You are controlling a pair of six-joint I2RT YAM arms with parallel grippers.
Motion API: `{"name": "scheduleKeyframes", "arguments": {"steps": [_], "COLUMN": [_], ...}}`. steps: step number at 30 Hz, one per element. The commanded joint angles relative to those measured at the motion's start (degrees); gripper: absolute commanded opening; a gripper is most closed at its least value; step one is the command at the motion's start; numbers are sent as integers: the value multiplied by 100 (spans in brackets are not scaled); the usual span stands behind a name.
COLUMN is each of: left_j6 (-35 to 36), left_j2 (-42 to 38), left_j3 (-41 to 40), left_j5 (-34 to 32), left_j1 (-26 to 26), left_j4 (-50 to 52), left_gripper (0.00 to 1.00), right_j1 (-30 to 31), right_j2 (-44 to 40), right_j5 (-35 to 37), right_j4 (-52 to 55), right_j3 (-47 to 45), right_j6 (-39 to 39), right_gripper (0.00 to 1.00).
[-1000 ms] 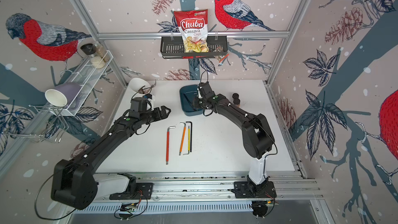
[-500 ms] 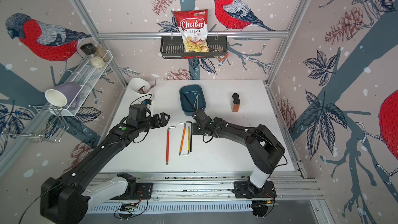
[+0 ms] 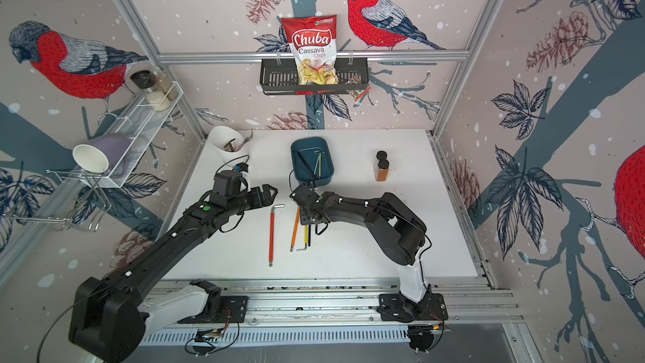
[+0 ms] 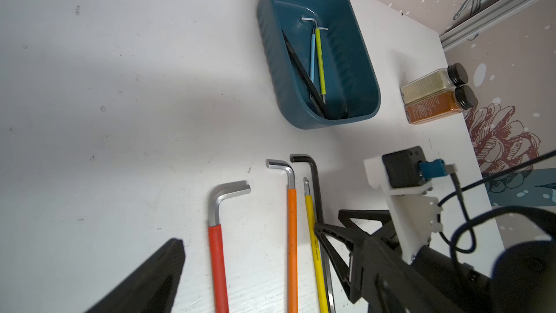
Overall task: Put the hex key on the desktop into the storage box
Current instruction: Pick up the Allen key from the center of the board.
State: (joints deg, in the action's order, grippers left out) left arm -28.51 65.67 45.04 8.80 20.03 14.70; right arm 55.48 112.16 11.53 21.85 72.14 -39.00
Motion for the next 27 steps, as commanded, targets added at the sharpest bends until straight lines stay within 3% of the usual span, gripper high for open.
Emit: {"name": "scheduleKeyframes", "arguments": {"steps": [1, 15, 27], "left_j6": [25, -112, -170], "left_j2": [55, 14, 309], "left_j3": [84, -128, -117], "left_j5": [-21, -18, 28], "left_j1": [7, 2, 1], "left_j4": [-245, -471, -683], "left_gripper": [96, 96, 96], "right_j1": [40, -93, -200], "right_j2": [53, -805, -538], "right_j5": [446, 171, -37], "right_j4": [421, -614, -802], "right_j3": [50, -802, -833], "right_j6": [-149, -169, -72], "right_gripper": [56, 59, 59]}}
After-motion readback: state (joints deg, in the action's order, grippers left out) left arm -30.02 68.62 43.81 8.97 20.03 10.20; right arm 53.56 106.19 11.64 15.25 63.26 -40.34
